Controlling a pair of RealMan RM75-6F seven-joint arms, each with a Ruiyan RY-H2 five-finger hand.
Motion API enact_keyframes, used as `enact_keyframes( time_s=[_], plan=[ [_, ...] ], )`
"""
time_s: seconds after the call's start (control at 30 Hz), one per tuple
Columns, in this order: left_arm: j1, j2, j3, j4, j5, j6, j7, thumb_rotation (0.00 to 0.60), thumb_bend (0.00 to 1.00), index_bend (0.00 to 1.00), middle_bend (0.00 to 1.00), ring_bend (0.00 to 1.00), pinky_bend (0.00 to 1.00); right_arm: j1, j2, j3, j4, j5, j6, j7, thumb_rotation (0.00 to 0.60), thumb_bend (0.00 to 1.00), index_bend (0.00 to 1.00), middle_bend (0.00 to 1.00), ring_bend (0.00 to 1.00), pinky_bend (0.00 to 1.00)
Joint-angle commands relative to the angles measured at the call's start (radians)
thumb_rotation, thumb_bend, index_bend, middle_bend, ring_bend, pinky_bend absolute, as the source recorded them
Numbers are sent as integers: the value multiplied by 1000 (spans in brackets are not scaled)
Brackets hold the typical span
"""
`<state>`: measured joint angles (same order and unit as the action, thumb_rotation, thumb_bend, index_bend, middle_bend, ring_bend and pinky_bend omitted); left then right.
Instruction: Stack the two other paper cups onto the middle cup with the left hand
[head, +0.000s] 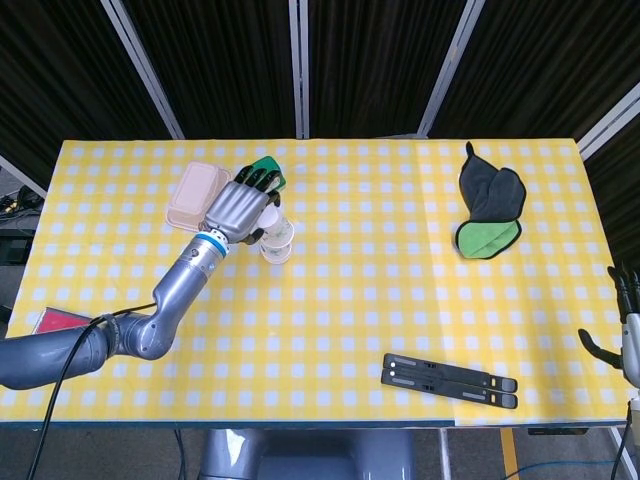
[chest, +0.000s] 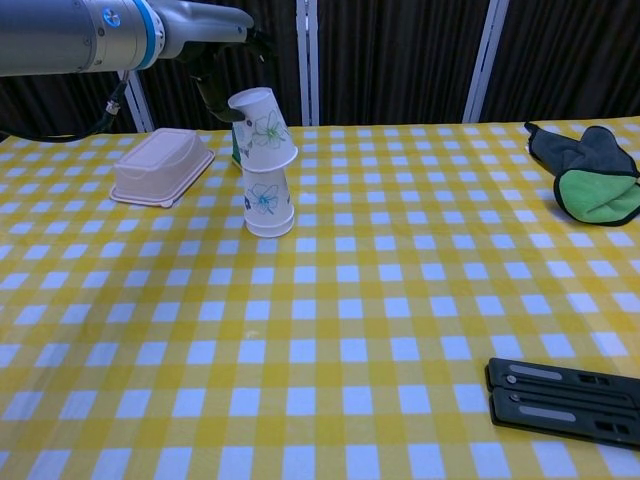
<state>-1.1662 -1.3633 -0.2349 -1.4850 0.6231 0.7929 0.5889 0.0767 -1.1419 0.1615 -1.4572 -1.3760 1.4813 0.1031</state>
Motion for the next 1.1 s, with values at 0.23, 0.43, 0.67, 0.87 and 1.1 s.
enact_keyframes(
  time_s=[0.23, 0.43, 0.67, 0.87, 1.1],
  plan=[
    [-15, 25, 20, -17, -40, 18, 16, 600, 459, 393, 0, 0, 0, 0, -2, -4, -5, -7, 2, -8, 600, 132, 0, 0, 0, 0],
    [-24, 2, 41, 10, -49, 10, 19, 600, 458, 389, 0, 0, 0, -2, -2, -4, -8, -8, 7, -14, 600, 133, 0, 0, 0, 0],
    [-39, -39, 73, 52, -64, 16, 48, 600, 370, 179, 0, 0, 0, -3, 2, -4, -11, -8, 8, -10, 600, 132, 0, 0, 0, 0],
    [-35, -65, 105, 74, -84, 24, 69, 600, 200, 8, 0, 0, 0, -5, 3, -5, -15, -10, 11, -12, 600, 133, 0, 0, 0, 0],
    [47, -33, 120, 5, 9, 96, -14, 600, 198, 0, 0, 0, 0, -4, 0, -16, -22, -29, 12, -24, 600, 133, 0, 0, 0, 0]
  ],
)
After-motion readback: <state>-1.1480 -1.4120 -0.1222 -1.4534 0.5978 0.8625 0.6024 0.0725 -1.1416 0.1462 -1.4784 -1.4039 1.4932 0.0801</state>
